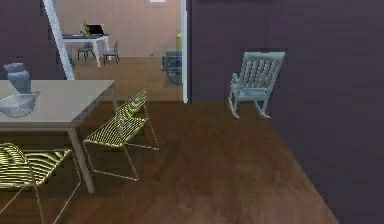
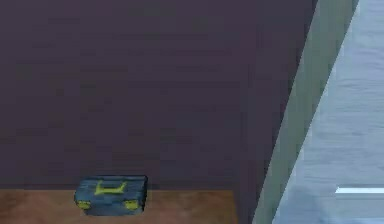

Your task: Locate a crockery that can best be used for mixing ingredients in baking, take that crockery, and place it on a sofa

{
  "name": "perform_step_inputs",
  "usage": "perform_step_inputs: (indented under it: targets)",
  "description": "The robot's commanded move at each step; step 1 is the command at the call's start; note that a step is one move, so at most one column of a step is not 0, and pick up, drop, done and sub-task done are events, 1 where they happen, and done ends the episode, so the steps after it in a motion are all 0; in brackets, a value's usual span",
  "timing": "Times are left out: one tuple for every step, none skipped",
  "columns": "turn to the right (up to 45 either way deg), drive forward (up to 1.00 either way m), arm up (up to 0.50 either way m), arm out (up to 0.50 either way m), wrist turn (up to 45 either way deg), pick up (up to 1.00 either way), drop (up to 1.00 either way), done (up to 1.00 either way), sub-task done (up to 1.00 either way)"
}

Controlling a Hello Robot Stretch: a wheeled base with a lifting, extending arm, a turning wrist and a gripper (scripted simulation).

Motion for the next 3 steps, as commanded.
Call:
perform_step_inputs:
  targets:
    - [-45.0,0.0,0.0,0.0,0.0,0.0,0.0,0.0,0.0]
    - [-12.0,0.0,0.0,0.0,0.0,0.0,0.0,0.0,0.0]
    - [0.0,1.0,0.0,0.0,0.0,0.0,0.0,0.0,0.0]
